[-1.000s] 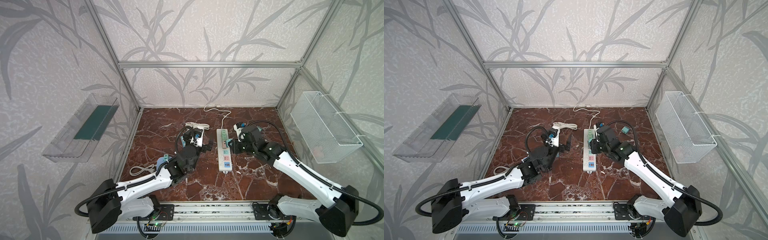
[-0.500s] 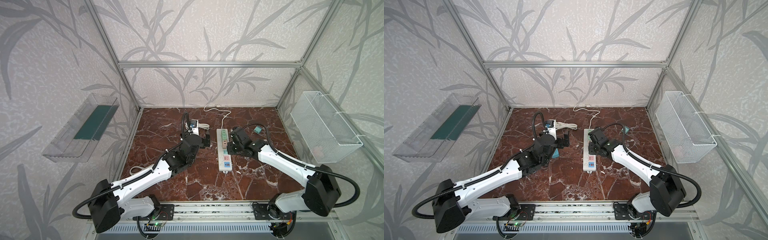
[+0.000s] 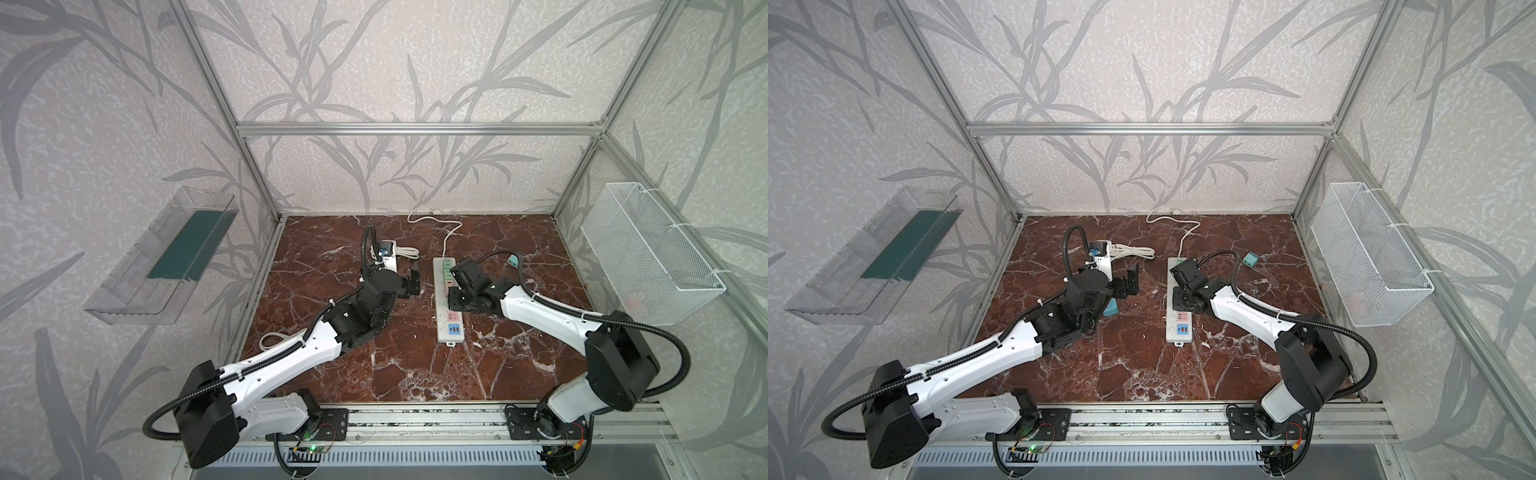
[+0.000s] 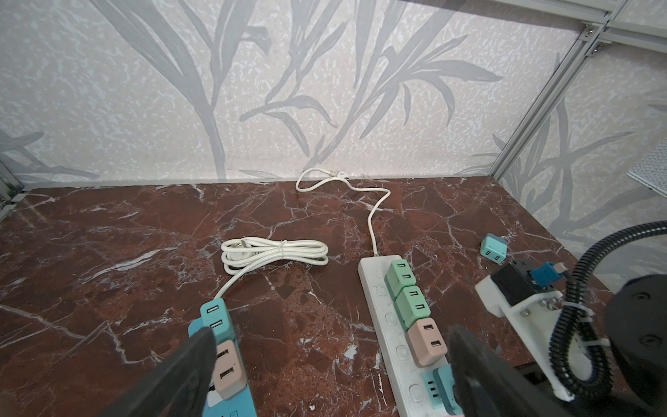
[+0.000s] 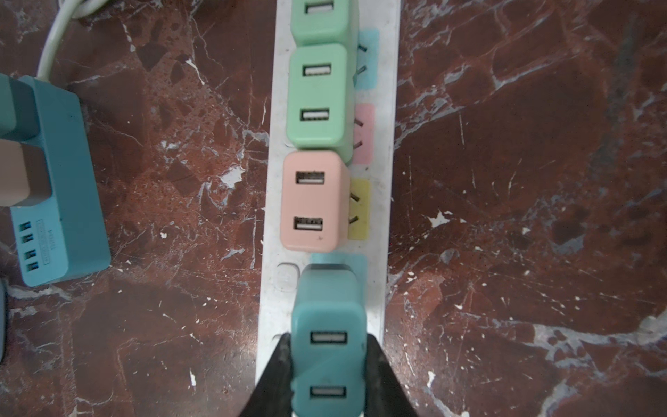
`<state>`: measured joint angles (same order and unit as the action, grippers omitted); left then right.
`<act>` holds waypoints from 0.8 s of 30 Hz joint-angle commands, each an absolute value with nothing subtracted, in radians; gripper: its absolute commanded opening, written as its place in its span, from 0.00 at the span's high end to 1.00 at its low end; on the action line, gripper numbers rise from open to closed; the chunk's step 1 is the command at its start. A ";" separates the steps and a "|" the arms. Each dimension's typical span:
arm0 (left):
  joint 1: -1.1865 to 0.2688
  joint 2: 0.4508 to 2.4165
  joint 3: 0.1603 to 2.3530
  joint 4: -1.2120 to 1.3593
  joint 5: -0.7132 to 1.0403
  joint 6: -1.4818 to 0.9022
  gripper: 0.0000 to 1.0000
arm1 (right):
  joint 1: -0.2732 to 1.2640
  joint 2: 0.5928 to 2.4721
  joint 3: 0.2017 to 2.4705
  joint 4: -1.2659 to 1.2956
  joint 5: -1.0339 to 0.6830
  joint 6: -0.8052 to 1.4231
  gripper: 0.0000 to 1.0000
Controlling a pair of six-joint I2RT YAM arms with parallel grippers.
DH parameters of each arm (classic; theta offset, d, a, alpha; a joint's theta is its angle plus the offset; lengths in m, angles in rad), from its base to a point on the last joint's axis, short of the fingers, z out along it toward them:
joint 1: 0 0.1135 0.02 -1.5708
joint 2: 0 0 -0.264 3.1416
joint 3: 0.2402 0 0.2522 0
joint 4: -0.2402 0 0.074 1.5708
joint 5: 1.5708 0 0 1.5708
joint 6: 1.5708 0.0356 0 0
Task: Insert the plug
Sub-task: 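Lower the teal adapter into the socket beside the pink adapter, right gripper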
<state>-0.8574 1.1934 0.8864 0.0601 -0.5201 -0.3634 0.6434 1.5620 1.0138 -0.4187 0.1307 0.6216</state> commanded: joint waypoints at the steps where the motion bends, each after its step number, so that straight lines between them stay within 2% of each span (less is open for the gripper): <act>1: -0.856 1.169 0.875 0.064 -0.520 -0.381 0.01 | 0.648 1.591 1.041 -0.421 0.170 0.632 1.00; 11: -0.856 1.164 0.876 0.064 -0.524 -0.376 0.01 | 0.649 1.615 1.073 -0.486 0.171 0.662 1.00; 24: -0.856 1.161 0.871 0.072 -0.529 -0.372 0.01 | 0.678 1.736 1.125 -0.561 0.288 0.663 1.00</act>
<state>-0.8574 1.1831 0.8814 0.0605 -0.5186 -0.3607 0.6758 1.6711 1.1206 -0.5064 0.2230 0.6575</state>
